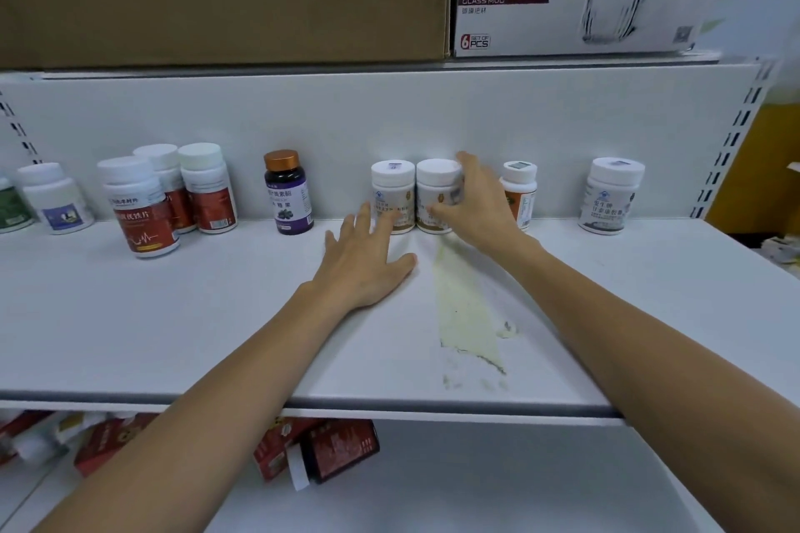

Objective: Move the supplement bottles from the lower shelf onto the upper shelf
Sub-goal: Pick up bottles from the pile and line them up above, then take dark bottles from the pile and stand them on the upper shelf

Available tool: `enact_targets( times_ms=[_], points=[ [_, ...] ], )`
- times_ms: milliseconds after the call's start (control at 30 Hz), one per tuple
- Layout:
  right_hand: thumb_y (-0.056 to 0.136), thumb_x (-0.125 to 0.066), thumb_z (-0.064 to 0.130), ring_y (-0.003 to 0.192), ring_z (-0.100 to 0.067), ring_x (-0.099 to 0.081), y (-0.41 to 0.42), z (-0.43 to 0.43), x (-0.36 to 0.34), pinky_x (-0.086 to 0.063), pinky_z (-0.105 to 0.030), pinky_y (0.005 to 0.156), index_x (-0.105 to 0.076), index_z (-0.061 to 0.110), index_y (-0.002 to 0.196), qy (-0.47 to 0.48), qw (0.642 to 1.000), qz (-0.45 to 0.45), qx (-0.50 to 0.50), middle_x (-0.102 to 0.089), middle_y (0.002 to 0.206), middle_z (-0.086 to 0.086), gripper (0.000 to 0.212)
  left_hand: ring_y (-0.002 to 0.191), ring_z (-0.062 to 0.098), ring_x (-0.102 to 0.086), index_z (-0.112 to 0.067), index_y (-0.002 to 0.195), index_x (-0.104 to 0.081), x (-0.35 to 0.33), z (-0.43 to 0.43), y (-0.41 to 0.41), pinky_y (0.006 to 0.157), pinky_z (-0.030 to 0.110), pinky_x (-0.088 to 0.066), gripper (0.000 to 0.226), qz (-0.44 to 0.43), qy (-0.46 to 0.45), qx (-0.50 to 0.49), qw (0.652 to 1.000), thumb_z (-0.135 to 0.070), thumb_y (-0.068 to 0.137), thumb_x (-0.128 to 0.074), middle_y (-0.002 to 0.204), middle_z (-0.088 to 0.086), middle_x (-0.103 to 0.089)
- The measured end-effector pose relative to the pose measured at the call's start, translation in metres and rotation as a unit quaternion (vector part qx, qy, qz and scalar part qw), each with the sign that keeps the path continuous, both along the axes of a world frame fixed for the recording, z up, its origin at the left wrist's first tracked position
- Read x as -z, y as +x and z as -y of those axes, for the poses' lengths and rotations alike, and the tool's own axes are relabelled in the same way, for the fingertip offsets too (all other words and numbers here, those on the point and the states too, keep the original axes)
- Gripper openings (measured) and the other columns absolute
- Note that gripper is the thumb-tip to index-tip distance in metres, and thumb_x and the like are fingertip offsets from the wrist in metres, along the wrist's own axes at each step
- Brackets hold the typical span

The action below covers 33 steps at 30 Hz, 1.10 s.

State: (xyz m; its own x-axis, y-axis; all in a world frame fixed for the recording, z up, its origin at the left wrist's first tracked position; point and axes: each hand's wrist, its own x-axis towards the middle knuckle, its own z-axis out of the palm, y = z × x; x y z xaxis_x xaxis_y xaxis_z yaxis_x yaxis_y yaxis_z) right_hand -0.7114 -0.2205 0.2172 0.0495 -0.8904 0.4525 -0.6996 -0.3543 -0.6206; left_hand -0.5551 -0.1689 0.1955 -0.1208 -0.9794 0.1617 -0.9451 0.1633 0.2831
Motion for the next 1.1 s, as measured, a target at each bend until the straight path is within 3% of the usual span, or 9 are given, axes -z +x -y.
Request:
enact_targets(
  times_ms=[100,233,333,567,733,933,1100],
  points=[
    [0.081,-0.065,0.017,0.119,-0.028,-0.042,0.001,-0.014,-0.007,-0.034,-0.029,0.094,-0.026,0.012,0.143,-0.034,0.999,-0.013,0.027,-0.043,0.129,-0.015,0.074,0.144,0.025,-0.006,-0.023,0.145,-0.022,-0.007,-0.017,0.003,0.115,0.042,-0.012,0.061,0.007,-0.033,-0.001,0.999,-0.043,0.092,-0.045,0.158,0.008,-0.005],
    [0.085,-0.061,0.017,0.112,-0.030,-0.048,0.016,-0.037,-0.015,-0.042,-0.038,0.092,-0.033,0.009,0.139,-0.082,0.995,-0.043,0.046,-0.046,0.126,-0.015,0.061,0.131,0.022,-0.030,-0.017,0.131,-0.045,-0.013,-0.045,0.018,0.106,0.034,-0.028,0.043,-0.025,-0.091,0.003,0.995,-0.031,0.091,-0.050,0.142,0.004,-0.037],
    [0.085,-0.060,0.017,0.108,-0.030,-0.050,0.042,-0.059,-0.014,-0.043,-0.038,0.087,-0.039,0.006,0.133,-0.089,0.995,-0.039,0.039,-0.049,0.122,-0.016,0.053,0.124,0.020,-0.038,-0.017,0.125,-0.051,-0.015,-0.073,0.042,0.101,0.031,-0.032,0.036,-0.034,-0.112,-0.004,0.993,-0.028,0.091,-0.051,0.132,0.003,-0.045],
    [0.085,-0.059,0.017,0.104,-0.029,-0.053,0.134,-0.122,0.005,-0.045,-0.044,0.089,-0.044,0.008,0.128,-0.049,0.998,0.020,-0.034,-0.051,0.120,-0.013,0.046,0.114,0.020,-0.048,-0.018,0.115,-0.057,-0.008,-0.172,0.135,0.096,0.032,-0.037,0.030,-0.087,-0.109,-0.050,0.989,-0.021,0.086,-0.054,0.119,0.001,-0.054],
    [0.084,-0.059,0.017,0.097,-0.025,-0.056,0.189,-0.173,0.023,-0.045,-0.039,0.086,-0.048,0.009,0.125,-0.040,0.995,0.036,-0.088,-0.056,0.115,-0.008,0.043,0.111,0.019,-0.048,-0.018,0.114,-0.058,0.003,-0.232,0.191,0.091,0.030,-0.037,0.026,-0.083,-0.116,-0.076,0.987,-0.022,0.088,-0.054,0.110,-0.001,-0.053],
    [0.086,-0.057,0.014,0.067,-0.006,-0.050,0.219,-0.223,0.050,-0.046,-0.032,0.073,-0.054,0.013,0.117,-0.067,0.987,0.042,-0.138,-0.062,0.098,0.002,0.032,0.104,0.022,-0.051,-0.013,0.110,-0.060,0.037,-0.265,0.207,0.083,0.031,-0.040,0.024,-0.108,-0.121,-0.080,0.984,-0.019,0.087,-0.055,0.108,0.003,-0.055],
    [0.085,-0.058,0.010,0.083,-0.017,-0.060,0.214,-0.234,0.092,-0.051,-0.034,0.077,-0.058,0.009,0.113,-0.016,0.985,0.008,-0.174,-0.065,0.098,-0.003,0.028,0.105,0.022,-0.050,-0.013,0.112,-0.058,0.074,-0.261,0.200,0.086,0.034,-0.043,0.026,-0.112,-0.075,-0.066,0.989,-0.021,0.088,-0.055,0.106,0.003,-0.052]
  ],
)
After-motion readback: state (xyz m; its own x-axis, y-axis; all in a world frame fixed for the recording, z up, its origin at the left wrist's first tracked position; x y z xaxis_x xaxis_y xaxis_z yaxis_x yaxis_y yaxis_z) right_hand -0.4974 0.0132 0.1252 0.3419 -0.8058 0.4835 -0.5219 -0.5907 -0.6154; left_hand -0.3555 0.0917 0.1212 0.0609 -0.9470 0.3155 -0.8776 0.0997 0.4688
